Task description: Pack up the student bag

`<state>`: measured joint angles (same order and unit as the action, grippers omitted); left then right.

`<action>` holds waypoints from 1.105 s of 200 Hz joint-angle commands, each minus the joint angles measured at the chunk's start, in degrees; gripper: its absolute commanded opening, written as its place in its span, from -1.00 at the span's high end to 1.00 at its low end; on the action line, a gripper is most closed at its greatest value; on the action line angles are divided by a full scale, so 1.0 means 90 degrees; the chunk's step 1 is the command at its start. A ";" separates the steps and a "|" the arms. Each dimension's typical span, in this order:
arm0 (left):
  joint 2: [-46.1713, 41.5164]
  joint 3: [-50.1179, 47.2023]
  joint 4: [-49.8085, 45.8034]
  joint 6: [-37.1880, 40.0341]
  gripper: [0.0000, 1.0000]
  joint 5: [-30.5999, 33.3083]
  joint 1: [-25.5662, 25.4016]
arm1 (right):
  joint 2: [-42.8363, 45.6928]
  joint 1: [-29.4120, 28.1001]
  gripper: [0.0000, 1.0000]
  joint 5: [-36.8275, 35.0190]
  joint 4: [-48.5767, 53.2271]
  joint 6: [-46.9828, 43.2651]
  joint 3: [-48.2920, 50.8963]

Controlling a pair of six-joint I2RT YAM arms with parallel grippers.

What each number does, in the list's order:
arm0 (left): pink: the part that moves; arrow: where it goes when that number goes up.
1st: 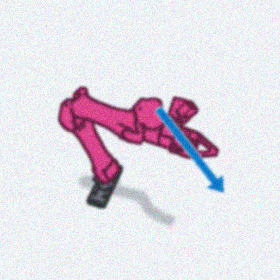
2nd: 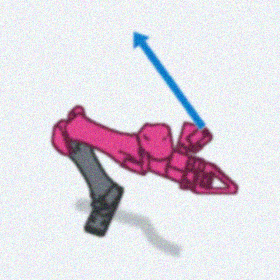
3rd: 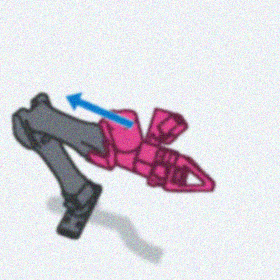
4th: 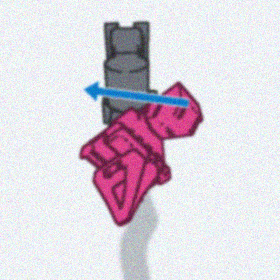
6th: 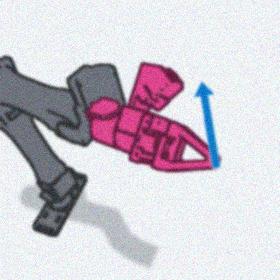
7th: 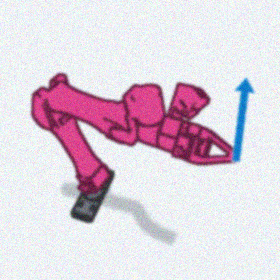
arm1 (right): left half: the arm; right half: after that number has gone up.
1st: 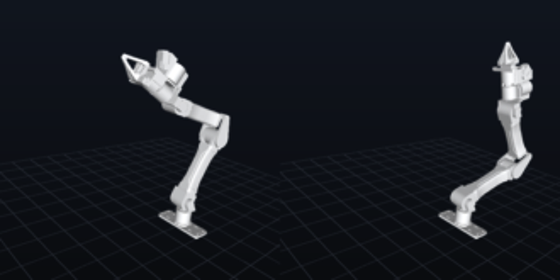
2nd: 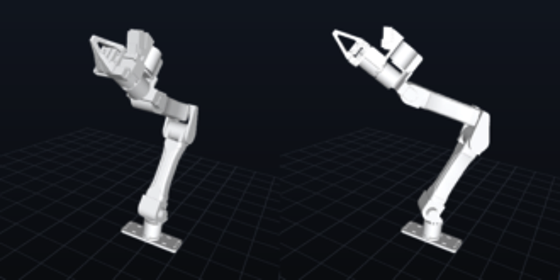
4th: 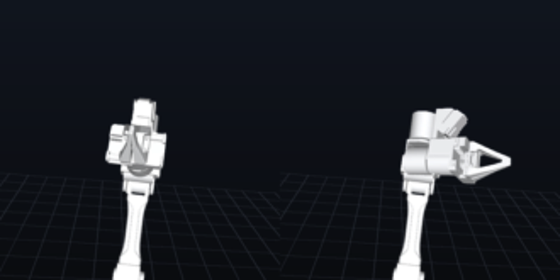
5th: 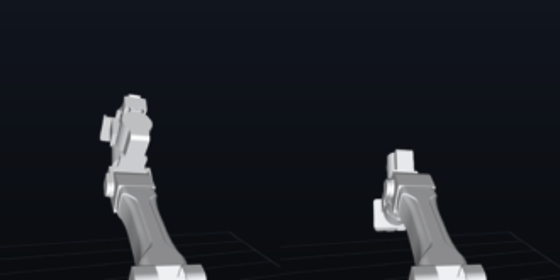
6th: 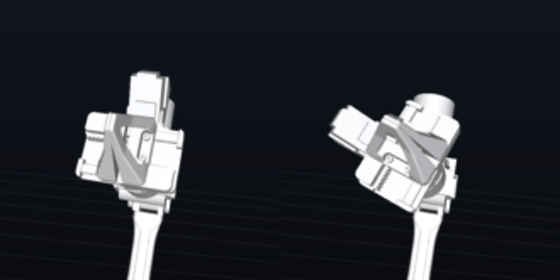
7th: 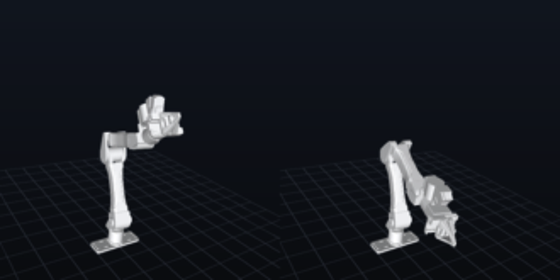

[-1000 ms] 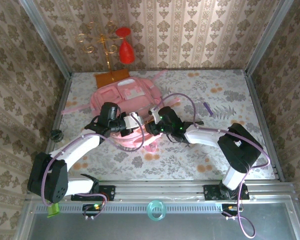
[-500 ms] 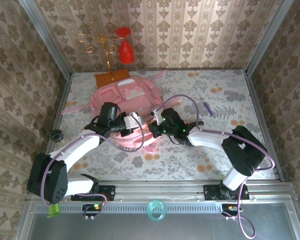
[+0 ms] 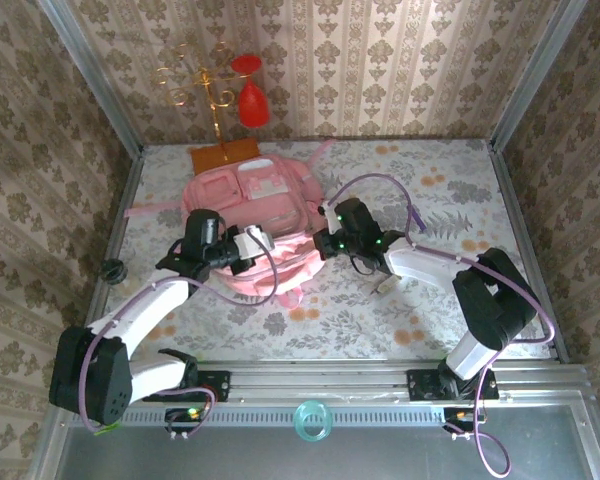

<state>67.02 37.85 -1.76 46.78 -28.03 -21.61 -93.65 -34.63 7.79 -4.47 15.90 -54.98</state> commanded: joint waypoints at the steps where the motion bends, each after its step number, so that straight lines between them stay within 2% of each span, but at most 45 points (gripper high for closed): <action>1: -0.0126 0.0019 0.0102 -0.0377 0.70 0.0966 0.0313 | 0.0141 0.0160 1.00 0.0071 0.0268 0.0334 0.0109; 22: -0.0126 0.0044 0.0095 -0.0656 -0.03 0.0645 0.0103 | 0.0280 -0.0111 1.00 0.0619 -0.0145 0.0367 0.0195; 30: -0.0185 0.0024 0.0136 -0.0747 -0.22 0.0579 -0.0039 | 0.0332 -0.0246 1.00 0.0704 -0.0265 0.0335 0.0219; 46: -0.0349 0.0002 0.0250 -0.0881 -0.43 0.0495 -0.0420 | 0.0404 -0.0494 1.00 0.0774 -0.0404 0.0279 0.0226; 69: -0.0274 0.0121 0.0350 -0.0823 -0.47 0.0745 -0.1067 | 0.0406 -0.0667 1.00 0.0858 -0.0567 0.0278 0.0223; 92: 0.0237 0.0490 0.0211 -0.0686 -0.38 0.1154 -0.1324 | 0.0392 -0.0701 1.00 0.0843 -0.0692 0.0303 0.0280; 127: 0.0948 0.0828 -0.0031 -0.0275 -0.29 0.1662 -0.1351 | 0.0514 -0.0703 1.00 0.0833 -0.0892 0.0410 0.0458; 179: 0.1383 0.1115 -0.0419 0.0056 0.01 0.1406 -0.1301 | 0.0605 -0.0700 1.00 0.0805 -0.1037 0.0492 0.0603; 193: 0.1457 0.1151 -0.0493 0.0144 0.19 0.1521 -0.1299 | 0.0600 -0.0702 1.00 0.0770 -0.1046 0.0472 0.0611; 221: 0.1428 0.1166 -0.0673 0.0287 0.82 0.1725 -0.1281 | 0.0537 -0.0689 1.00 0.0373 -0.0779 0.0436 0.0571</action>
<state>79.79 46.87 -4.29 47.27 -13.80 -33.63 -90.67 -40.56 13.34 -11.03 19.75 -50.04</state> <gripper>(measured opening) 0.196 0.054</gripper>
